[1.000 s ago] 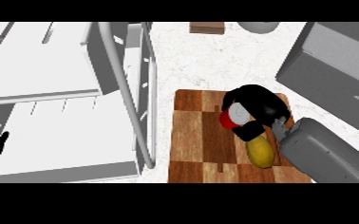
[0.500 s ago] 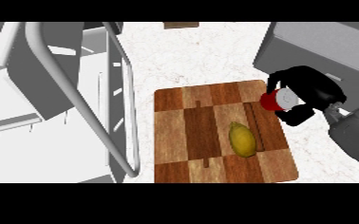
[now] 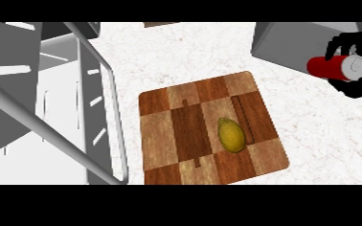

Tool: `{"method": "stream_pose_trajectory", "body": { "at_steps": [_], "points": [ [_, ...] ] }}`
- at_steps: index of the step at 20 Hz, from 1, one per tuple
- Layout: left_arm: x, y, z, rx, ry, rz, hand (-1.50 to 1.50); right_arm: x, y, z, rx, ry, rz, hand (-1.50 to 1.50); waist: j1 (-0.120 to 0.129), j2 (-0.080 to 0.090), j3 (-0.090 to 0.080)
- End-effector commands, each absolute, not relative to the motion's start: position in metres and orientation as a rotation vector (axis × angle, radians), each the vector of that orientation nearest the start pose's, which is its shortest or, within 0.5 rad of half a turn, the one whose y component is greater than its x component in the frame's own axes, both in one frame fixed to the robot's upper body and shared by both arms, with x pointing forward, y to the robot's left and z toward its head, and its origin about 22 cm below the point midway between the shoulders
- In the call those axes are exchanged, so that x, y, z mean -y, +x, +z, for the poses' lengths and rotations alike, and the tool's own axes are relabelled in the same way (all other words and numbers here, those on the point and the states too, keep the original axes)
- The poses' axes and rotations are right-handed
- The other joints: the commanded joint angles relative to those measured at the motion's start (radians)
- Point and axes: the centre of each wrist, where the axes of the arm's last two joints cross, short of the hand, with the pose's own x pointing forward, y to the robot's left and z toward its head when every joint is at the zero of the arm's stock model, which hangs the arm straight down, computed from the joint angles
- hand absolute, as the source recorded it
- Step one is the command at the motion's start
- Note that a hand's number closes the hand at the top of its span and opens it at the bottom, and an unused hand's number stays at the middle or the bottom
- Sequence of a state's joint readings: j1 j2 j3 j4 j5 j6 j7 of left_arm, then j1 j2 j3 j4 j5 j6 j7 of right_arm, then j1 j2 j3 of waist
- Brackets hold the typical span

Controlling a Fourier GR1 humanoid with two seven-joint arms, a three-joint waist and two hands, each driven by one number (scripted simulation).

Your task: Pick the can from the cutting board and place it in the cardboard box

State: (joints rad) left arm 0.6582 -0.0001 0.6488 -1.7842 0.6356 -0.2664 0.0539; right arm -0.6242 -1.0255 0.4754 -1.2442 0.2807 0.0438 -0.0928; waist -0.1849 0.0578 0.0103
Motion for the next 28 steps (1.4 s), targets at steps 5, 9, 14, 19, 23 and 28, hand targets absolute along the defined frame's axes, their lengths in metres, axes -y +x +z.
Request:
{"method": "stream_pose_trajectory", "body": {
  "at_steps": [5, 9, 14, 19, 23, 28],
  "points": [
    [-0.429, 0.015, 0.057, 1.436, 0.516, 0.322, 0.00, 0.378, 0.348, 0.241, 1.831, -0.951, 1.290, 1.50, -0.052, 0.024, 0.025],
    [-0.431, 0.012, 0.062, 1.420, 0.553, 0.276, 0.00, 0.390, 0.349, 0.243, 1.923, -0.869, 1.289, 1.50, -0.036, 0.027, 0.019],
    [-0.426, 0.021, 0.066, 1.428, 0.590, 0.188, 0.00, 0.402, 0.354, 0.244, 2.008, -0.696, 1.210, 1.50, 0.002, 0.029, 0.012],
    [-0.418, 0.036, 0.063, 1.442, 0.623, 0.119, 0.00, 0.421, 0.356, 0.244, 2.030, -0.587, 1.126, 1.50, 0.031, 0.021, 0.004],
    [-0.410, 0.048, 0.066, 1.446, 0.630, 0.061, 0.00, 0.429, 0.360, 0.244, 2.003, -0.512, 1.067, 1.50, 0.055, 0.015, 0.001],
    [-0.397, 0.073, 0.059, 1.452, 0.633, 0.002, 0.00, 0.432, 0.369, 0.237, 1.926, -0.432, 1.040, 1.50, 0.096, 0.014, -0.004]
  ]
}}
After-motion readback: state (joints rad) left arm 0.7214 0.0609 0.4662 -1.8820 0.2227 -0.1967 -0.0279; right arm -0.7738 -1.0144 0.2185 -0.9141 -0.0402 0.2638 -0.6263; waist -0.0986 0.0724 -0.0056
